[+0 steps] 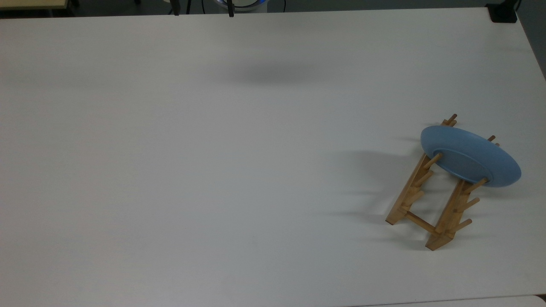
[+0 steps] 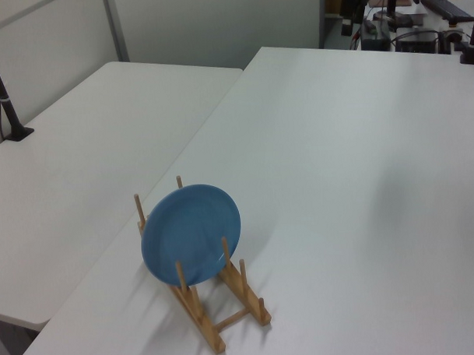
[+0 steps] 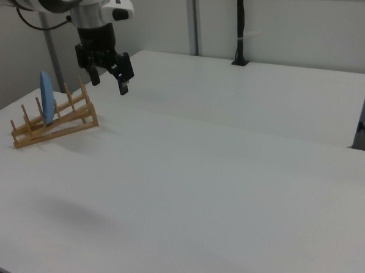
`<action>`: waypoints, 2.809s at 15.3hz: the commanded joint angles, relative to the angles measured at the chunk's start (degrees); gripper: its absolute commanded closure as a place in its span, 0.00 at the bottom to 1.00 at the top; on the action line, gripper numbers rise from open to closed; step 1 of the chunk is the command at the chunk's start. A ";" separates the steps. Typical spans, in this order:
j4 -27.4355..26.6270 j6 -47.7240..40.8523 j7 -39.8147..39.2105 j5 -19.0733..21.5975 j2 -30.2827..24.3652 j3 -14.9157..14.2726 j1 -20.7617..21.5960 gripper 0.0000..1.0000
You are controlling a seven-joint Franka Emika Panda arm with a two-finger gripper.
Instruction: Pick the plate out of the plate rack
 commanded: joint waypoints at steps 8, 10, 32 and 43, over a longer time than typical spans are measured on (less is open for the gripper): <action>0.04 -0.60 -0.34 1.10 -0.10 -0.61 1.35 0.00; 0.04 -0.60 -0.34 1.10 -0.10 -0.61 1.35 0.00; -0.13 5.27 -12.83 -0.48 0.25 6.77 5.29 0.00; 1.98 30.49 16.93 -27.96 12.28 7.21 25.59 0.00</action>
